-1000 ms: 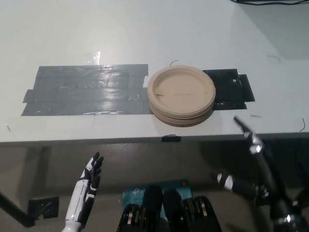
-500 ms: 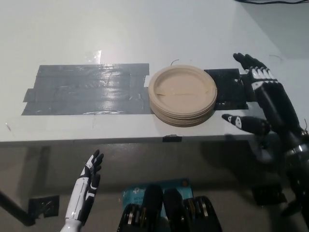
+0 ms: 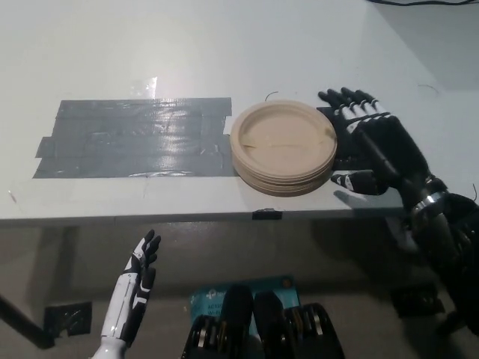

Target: A stack of plates is kept in the middle of the desk close to the robot and the robot grabs the stack with its right hand, picks it up and hands it to a person.

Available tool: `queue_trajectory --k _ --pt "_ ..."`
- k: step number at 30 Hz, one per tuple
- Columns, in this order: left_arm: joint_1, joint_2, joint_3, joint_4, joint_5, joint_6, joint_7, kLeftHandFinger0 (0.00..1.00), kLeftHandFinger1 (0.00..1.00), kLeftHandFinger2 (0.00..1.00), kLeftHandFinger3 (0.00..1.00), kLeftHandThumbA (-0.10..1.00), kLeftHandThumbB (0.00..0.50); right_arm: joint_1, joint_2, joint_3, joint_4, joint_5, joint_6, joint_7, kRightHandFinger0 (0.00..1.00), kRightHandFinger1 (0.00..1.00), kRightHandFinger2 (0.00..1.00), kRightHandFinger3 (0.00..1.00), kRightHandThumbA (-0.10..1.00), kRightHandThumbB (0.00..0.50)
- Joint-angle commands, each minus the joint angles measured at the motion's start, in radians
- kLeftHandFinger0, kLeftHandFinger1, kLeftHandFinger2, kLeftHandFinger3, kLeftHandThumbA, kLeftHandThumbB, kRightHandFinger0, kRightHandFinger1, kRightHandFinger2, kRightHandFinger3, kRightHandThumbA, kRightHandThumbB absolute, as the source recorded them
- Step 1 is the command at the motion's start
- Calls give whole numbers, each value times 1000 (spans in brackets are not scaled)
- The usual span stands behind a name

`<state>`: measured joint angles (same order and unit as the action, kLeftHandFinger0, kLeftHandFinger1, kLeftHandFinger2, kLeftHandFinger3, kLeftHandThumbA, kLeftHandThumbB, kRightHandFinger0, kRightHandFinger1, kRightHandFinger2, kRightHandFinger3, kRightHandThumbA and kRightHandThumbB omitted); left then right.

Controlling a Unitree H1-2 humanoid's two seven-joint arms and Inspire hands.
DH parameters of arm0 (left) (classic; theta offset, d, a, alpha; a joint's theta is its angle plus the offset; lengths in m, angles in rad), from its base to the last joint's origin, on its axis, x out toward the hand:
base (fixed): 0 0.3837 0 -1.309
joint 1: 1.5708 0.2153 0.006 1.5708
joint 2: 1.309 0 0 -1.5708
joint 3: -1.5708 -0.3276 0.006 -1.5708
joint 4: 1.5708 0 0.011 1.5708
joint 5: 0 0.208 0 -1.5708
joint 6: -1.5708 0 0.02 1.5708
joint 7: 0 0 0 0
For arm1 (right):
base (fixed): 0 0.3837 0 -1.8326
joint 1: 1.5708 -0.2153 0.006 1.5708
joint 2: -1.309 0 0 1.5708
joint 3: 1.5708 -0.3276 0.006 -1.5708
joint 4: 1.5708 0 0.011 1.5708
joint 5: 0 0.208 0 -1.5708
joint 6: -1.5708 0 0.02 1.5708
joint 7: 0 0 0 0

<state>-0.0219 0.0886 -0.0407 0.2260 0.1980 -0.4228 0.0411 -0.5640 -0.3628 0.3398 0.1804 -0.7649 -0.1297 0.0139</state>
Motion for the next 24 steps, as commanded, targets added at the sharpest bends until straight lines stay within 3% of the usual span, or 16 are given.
queue_trajectory --k 1,15,24 --pt "-12 10 6 -19 -1 -24 8 1000 1000 1000 1000 1000 347 -64 -18 31 17 -74 -26 -8 1000 1000 1000 1000 1000 482" --pt "-21 13 7 -10 3 -28 11 1000 1000 1000 1000 1000 342 -88 -16 102 99 -155 -39 -46 1000 1000 1000 1000 1000 500" --pt "-22 12 6 -16 5 -27 10 1000 1000 1000 1000 1000 336 -97 6 129 172 -187 -53 -109 1000 1000 1000 1000 1000 482"
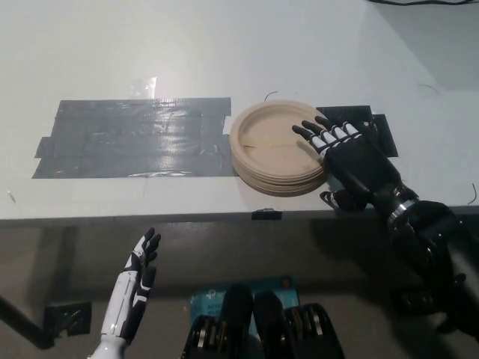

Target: A stack of plates is kept in the middle of the desk close to the robot and the robot grabs the stack with its right hand, picks it up and hands it to a person.

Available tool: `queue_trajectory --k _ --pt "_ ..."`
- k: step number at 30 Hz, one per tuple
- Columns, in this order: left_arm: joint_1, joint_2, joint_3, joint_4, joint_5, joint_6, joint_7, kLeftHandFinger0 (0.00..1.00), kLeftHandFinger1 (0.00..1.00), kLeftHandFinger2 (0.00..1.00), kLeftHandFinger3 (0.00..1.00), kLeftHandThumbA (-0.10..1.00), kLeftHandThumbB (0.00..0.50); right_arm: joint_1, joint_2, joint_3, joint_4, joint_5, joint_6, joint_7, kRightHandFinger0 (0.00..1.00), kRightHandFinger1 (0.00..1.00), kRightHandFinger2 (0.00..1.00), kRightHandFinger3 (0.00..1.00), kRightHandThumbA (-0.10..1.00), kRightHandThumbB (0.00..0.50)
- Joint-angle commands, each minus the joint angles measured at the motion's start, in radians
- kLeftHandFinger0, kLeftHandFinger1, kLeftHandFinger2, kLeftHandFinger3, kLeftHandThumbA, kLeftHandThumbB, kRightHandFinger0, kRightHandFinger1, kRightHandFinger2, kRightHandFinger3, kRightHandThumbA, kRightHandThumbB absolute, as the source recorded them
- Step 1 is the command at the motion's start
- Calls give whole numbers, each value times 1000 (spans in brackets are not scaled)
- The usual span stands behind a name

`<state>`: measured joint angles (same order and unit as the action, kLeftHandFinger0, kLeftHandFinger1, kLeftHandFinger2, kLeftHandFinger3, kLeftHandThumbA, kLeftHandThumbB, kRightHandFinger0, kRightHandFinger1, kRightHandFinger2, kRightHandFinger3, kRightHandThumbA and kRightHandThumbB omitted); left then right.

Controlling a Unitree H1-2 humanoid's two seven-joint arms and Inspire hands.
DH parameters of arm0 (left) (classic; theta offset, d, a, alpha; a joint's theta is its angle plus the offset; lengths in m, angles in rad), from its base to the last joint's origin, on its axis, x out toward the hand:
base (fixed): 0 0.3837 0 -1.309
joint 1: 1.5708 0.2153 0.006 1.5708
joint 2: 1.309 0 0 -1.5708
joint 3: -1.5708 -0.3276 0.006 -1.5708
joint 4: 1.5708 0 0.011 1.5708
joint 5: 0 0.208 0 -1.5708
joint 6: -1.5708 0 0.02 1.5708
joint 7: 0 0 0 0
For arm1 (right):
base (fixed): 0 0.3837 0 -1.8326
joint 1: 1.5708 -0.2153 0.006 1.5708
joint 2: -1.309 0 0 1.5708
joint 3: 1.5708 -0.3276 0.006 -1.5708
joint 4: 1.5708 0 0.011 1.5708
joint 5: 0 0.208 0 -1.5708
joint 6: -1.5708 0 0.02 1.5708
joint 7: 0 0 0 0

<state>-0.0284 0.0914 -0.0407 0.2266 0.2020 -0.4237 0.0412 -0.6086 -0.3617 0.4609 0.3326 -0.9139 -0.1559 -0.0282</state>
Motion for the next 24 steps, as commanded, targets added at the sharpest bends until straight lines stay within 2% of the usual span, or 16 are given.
queue_trajectory --k 1,5,9,24 --pt "-15 9 6 -16 2 -27 11 1000 1000 1000 1000 1000 332 -53 8 11 28 -43 -29 -79 1000 1000 1000 1000 1000 476" --pt "-15 9 7 -10 -1 -34 12 1000 1000 1000 1000 1000 329 -52 22 20 45 -57 -25 -110 1000 1000 1000 1000 1000 474" --pt "-15 9 6 -7 2 -37 14 1000 1000 1000 1000 1000 331 -40 39 31 58 -88 -2 -154 1000 1000 1000 1000 1000 451" --pt "-13 8 8 -17 2 -30 14 1000 1000 1000 1000 1000 331 -45 67 65 140 -121 3 -242 1000 1000 1000 1000 1000 454"
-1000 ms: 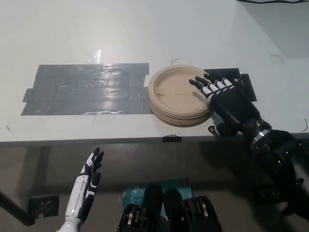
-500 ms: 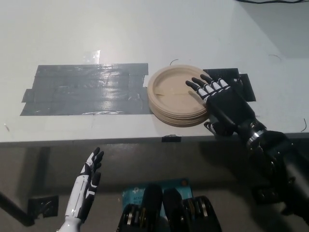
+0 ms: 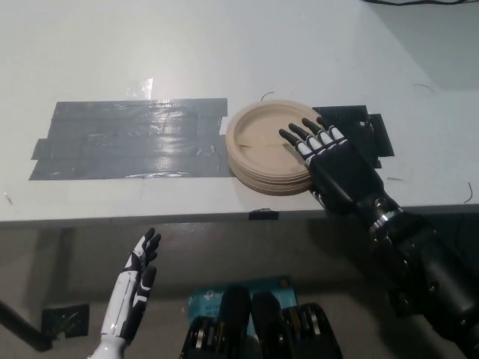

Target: A stack of plates is kept in the middle of the desk close to the robot and the robot grabs the stack with its right hand, picks it up and hands it to a person.

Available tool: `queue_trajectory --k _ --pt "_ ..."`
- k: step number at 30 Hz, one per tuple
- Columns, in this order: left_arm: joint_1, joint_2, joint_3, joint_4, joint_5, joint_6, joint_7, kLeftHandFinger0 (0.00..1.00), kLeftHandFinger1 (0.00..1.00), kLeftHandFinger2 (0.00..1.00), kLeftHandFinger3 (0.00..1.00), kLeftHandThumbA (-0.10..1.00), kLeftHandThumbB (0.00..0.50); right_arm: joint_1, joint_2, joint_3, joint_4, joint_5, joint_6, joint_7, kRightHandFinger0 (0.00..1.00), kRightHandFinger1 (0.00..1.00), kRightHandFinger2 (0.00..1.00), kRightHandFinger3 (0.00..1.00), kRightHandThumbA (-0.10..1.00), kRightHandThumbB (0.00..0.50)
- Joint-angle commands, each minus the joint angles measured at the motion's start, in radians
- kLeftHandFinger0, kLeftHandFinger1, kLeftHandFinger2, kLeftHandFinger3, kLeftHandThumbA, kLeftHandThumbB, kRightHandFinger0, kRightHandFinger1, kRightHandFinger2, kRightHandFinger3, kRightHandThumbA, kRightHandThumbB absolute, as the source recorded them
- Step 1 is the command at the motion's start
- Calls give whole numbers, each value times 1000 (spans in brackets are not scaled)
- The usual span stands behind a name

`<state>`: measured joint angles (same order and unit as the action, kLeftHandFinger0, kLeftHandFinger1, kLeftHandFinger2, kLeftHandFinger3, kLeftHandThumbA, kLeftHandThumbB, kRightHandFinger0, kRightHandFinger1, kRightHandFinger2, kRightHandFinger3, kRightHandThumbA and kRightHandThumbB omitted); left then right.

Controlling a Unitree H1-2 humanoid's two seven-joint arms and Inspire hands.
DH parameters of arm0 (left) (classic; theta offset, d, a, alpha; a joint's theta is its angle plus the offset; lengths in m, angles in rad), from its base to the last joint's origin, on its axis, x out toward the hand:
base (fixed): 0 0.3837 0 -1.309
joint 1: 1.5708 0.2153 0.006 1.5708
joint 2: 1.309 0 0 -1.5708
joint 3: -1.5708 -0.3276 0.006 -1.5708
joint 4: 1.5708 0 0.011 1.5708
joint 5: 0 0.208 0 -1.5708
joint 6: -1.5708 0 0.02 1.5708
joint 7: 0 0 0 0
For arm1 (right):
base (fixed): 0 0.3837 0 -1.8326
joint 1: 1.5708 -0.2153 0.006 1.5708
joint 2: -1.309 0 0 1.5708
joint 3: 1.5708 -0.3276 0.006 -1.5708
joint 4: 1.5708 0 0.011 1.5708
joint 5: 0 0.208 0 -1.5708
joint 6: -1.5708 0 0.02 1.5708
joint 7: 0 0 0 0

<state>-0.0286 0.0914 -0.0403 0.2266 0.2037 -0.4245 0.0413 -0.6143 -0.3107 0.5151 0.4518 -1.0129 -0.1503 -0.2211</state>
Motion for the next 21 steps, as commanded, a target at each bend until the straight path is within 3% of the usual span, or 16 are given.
queue_trajectory --k 1,6,8,9,10,11,12,13,14,15,17,18,19,21 --pt "-13 8 8 -16 0 -30 14 1000 1000 1000 1000 1000 332 -41 17 12 28 -21 -4 -51 1000 1000 1000 1000 1000 455" --pt "-16 9 8 -12 10 -38 20 1000 1000 1000 1000 1000 325 -65 23 21 90 -14 -13 -56 1000 1000 1000 1000 1000 471" --pt "-20 10 8 -6 12 -42 23 1000 1000 1000 1000 1000 321 -86 30 23 141 2 -35 -67 1000 1000 1000 1000 924 484" --pt "-22 9 9 -8 11 -36 22 1000 1000 1000 1000 1000 328 -102 35 24 182 7 -56 -97 1000 1000 1000 1000 617 402" --pt "-22 8 9 -10 11 -32 21 1000 1000 1000 1000 1000 329 -118 40 27 221 3 -70 -133 1000 1000 1000 1000 543 451" --pt "-21 8 9 -12 10 -28 20 1000 1000 1000 1000 1000 330 -150 48 41 299 -16 -93 -214 946 927 996 1000 332 410" --pt "-21 7 8 -14 11 -26 19 1000 1000 1000 1000 1000 331 -162 51 46 329 -23 -102 -245 760 803 921 1000 253 426" --pt "-22 8 8 -13 12 -29 20 1000 1000 1000 1000 1000 333 -194 58 74 412 -60 -105 -361 77 200 380 544 -74 316" --pt "-24 8 8 -11 12 -30 20 1000 1000 1000 1000 1000 333 -203 60 82 433 -69 -103 -391 15 99 337 458 -95 294" --pt "-28 10 8 -12 9 -31 17 1000 1000 1000 1000 1000 334 -222 64 94 475 -85 -86 -444 1 18 334 318 -100 249" --pt "-34 13 10 -7 7 -36 17 1000 1000 1000 1000 1000 334 -241 64 101 511 -82 -97 -490 0 98 532 310 -100 237" --pt "-36 12 11 -7 5 -36 18 1000 1000 1000 1000 1000 338 -248 62 100 521 -73 -114 -504 0 174 708 332 -100 232" --pt "-38 12 11 -8 2 -34 16 1000 1000 1000 1000 1000 334 -256 62 102 535 -66 -126 -522 0 209 775 356 -100 237" --pt "-42 13 9 -4 0 -39 13 1000 1000 1000 1000 1000 326 -267 61 104 555 -59 -147 -558 0 190 768 386 -100 258"
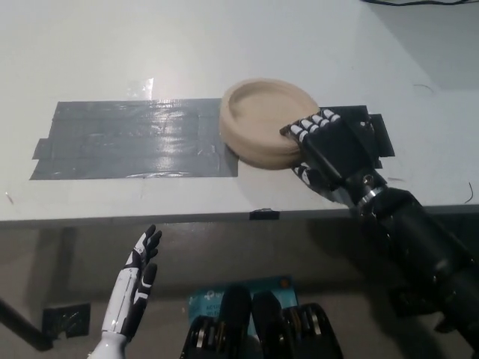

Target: A stack of plates is kept in the middle of the desk close to the robot and the robot grabs the stack with its right hand, picks it up and hands it to a person.

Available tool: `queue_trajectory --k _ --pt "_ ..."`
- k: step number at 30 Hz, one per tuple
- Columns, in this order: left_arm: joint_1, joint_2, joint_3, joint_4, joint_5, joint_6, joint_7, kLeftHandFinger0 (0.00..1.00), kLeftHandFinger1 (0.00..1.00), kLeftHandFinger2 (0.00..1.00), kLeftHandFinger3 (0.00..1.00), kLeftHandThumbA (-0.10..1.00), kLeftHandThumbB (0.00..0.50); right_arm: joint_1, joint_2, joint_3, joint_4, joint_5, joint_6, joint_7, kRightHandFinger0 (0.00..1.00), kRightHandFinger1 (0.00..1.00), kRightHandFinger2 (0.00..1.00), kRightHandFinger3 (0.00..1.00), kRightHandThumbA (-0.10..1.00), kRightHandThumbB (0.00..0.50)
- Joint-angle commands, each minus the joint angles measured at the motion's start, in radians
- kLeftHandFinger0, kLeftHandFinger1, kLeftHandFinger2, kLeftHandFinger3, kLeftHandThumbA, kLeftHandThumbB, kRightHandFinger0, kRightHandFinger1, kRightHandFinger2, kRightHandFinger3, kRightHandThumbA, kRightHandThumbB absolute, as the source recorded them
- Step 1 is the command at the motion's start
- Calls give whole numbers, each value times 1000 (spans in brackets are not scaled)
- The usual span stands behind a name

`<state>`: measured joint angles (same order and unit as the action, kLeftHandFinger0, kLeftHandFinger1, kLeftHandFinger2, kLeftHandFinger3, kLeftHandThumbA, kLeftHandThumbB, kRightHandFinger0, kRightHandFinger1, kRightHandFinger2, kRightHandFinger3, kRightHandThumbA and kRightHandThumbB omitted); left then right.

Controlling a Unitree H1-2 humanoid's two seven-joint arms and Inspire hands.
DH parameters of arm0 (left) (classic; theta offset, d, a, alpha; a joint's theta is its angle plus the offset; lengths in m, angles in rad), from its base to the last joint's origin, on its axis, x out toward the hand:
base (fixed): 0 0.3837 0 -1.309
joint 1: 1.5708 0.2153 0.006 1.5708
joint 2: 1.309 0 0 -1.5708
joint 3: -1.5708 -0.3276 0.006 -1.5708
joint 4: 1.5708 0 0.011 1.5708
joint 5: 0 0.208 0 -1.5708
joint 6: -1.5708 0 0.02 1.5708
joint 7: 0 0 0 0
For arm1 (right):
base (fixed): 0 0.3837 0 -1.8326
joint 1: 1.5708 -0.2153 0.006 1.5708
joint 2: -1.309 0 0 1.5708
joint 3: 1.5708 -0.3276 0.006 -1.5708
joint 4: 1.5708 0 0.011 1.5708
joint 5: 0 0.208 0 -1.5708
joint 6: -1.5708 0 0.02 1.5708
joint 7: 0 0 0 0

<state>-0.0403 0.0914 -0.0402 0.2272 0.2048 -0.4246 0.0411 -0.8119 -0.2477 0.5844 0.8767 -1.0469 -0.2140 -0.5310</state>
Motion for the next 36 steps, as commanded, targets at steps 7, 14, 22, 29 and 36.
queue_trajectory --k 7,14,22,29,36 --pt "-35 14 8 5 2 -45 18 1000 1000 1000 1000 1000 328 -77 -17 51 119 -26 -122 -391 0 118 723 584 -100 230" --pt "-38 14 8 8 2 -45 19 1000 1000 1000 1000 1000 330 -69 -52 31 10 -23 -141 -467 0 78 636 573 -100 242" --pt "-44 16 9 3 -2 -42 14 1000 1000 1000 1000 1000 317 -38 -120 -37 -253 -15 -118 -408 0 0 459 644 -100 259" --pt "-49 19 10 1 -5 -33 13 1000 1000 1000 1000 1000 315 -5 -156 -74 -489 -21 -111 -294 0 0 2 365 -100 281" --pt "-50 19 5 0 5 -34 14 1000 1000 1000 1000 1000 311 1 -154 -72 -498 -24 -116 -239 0 0 19 209 -100 345"
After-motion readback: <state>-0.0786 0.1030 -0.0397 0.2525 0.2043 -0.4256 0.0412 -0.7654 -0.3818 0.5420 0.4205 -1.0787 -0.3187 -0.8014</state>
